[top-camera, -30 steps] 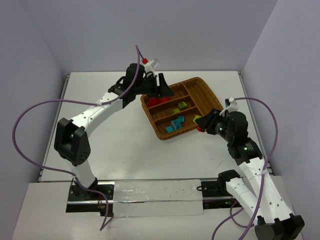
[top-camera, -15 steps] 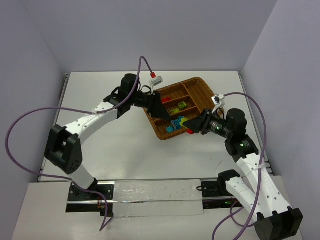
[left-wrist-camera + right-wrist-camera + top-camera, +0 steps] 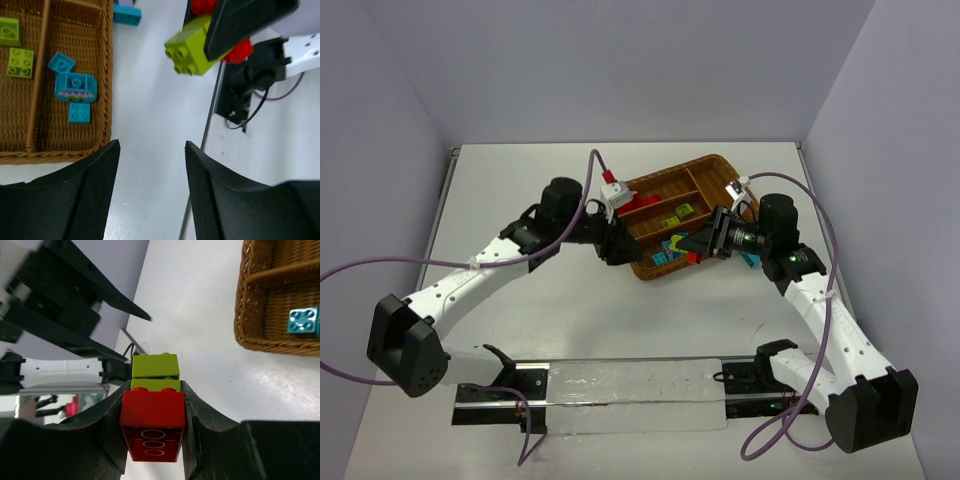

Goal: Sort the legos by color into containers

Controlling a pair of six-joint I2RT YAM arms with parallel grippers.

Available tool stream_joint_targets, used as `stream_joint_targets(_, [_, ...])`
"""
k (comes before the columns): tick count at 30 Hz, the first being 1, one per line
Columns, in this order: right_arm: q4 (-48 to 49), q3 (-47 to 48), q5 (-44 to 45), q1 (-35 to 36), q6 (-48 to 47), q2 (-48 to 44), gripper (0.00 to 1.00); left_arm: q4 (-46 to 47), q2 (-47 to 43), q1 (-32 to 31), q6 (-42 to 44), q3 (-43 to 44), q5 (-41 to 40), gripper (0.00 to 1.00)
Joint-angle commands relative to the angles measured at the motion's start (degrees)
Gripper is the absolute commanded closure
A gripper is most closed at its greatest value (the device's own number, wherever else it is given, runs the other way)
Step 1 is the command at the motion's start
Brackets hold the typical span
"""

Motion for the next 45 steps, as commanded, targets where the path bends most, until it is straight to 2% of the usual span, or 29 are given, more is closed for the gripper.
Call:
stream_joint_targets(1, [-0.9, 3.9, -4.3, -0.3, 2.1, 1.4, 1.00, 13.9, -6.2, -3.5, 4.2, -6.6, -9.0, 0.36])
stream_joint_targets(3, [-1.6, 4.4, -4.6, -0.3, 2.0, 1.8, 1.00, 21.6, -8.4, -5.4, 5.8, -10.5, -11.4, 0.34])
stream_joint_targets(7, [-1.7, 3.8, -5.3, -0.3, 1.7, 2.2, 1.00, 30.6, -11.8, -8.7, 13.0, -16.7, -14.1, 0.30])
stream_joint_targets(16, [-1.3, 3.2, -5.7, -0.3, 1.3, 1.6, 1.00, 38.2, -7.4, -13.6, 21.9, -16.8, -15.7, 0.29])
stream_joint_targets(24, [-1.1, 3.0, -6.5, -0.3, 0.8, 1.2, 1.00, 35.2, -3.3, -14.4, 25.2, -12.5, -15.7, 0.28])
stream_joint_targets(32, [-1.0, 2.6, -6.9, -0.3, 0.4, 1.7, 1.00, 38.4, -3.2, -14.4, 26.3, -12.9, -15.8, 0.29])
stream_joint_targets(40, [0.1, 2.9, -9.7, -0.3, 0.9, 2.2, 1.00, 34.9, -2.7, -14.4, 32.6, -12.8, -11.0, 0.29])
stream_joint_targets(45, [1.0, 2.6, -11.4, -0.4, 1.1, 2.7, 1.00, 34.4, -2.1, -14.3, 33.7, -12.4, -9.8, 0.30])
